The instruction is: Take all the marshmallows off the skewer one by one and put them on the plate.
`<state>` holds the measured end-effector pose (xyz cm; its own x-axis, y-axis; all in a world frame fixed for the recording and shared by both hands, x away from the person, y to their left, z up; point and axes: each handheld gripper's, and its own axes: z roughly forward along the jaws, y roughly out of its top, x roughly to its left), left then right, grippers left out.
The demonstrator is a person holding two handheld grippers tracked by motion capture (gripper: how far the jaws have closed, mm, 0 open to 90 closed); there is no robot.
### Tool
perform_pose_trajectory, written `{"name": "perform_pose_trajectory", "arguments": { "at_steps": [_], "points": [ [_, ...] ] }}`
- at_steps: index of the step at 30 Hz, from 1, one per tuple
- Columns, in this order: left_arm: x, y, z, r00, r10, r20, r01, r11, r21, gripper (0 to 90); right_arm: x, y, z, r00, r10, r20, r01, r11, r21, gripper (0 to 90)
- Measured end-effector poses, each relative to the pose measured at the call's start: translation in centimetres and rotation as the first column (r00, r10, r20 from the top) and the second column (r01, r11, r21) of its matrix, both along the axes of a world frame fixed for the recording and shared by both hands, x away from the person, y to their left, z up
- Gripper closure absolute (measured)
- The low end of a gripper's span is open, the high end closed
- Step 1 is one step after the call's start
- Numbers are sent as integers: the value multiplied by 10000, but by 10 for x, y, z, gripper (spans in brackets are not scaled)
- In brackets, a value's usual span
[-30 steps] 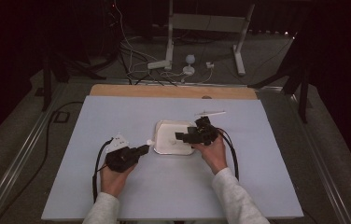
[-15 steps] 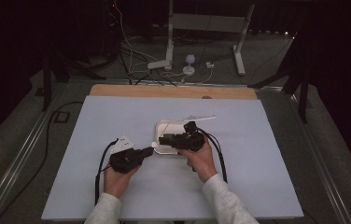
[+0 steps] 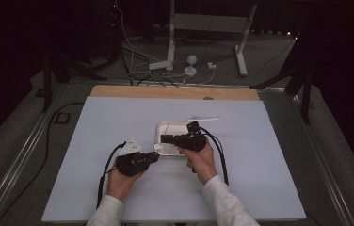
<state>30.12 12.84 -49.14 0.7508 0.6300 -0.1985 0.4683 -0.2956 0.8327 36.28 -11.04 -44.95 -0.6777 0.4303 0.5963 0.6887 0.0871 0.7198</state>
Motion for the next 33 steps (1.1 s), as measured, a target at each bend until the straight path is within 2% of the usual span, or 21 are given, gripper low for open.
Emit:
{"name": "perform_pose_trajectory", "arguments": {
  "at_steps": [1,3,4,5,7,8,10,11,14,17,19,26,28,29,30,33],
  "points": [
    [0,0,0,10000,-83,-9,83,10000,-7,884,0,0,0,10000,-1,-3,1,10000,12,888],
    [-1,-2,1,9999,-109,65,108,9998,175,897,0,-1,0,10000,35,13,-35,10000,-20,887],
    [-1,-2,1,9999,-103,95,101,9997,206,900,-1,-1,0,9998,187,82,-187,9998,-43,854],
    [-2,-2,1,9999,-67,137,65,9999,140,900,-1,0,0,9996,268,9,-268,9996,-48,756],
    [-1,0,4,9998,30,172,-28,10000,-90,900,-3,4,-1,9990,435,113,-430,9981,-440,628],
    [-2,1,5,9996,140,244,-135,9997,-193,900,-5,7,-3,9982,555,222,-538,9963,-674,599],
    [-2,1,5,9996,129,235,-123,9996,-255,900,-6,9,-4,9974,681,232,-661,9946,-801,584],
    [-3,1,6,9995,155,270,-147,9995,-291,900,-9,15,-8,9956,897,255,-868,9913,-989,582],
    [-3,0,6,9995,111,288,-99,9991,-419,900,-10,20,-11,9940,1060,251,-1028,9889,-1074,606],
    [-3,1,6,9994,144,320,-130,9990,-436,900,-11,24,-12,9935,1115,229,-1084,9882,-1085,710],
    [-3,1,7,9995,135,296,-121,9990,-441,900,-11,23,-12,9939,1100,120,-1083,9889,-1018,750],
    [-4,0,7,9991,192,366,-184,9996,-226,900,-11,20,-10,9973,703,216,-678,9927,-998,785],
    [-5,-1,2,9995,169,276,-174,9997,184,900,-10,14,-4,9991,202,361,-180,9981,-586,796],
    [-5,-1,2,9995,169,276,-174,9997,184,900,-7,9,-1,9995,23,311,-10,9992,-399,796],
    [-5,-1,3,9997,119,219,-117,9999,-103,900,-6,6,2,9993,30,368,-14,9990,-441,796],
    [-6,-4,6,9991,49,424,-47,10000,-48,900,-5,2,9,9979,34,641,10,9976,-694,795]
  ]
}}
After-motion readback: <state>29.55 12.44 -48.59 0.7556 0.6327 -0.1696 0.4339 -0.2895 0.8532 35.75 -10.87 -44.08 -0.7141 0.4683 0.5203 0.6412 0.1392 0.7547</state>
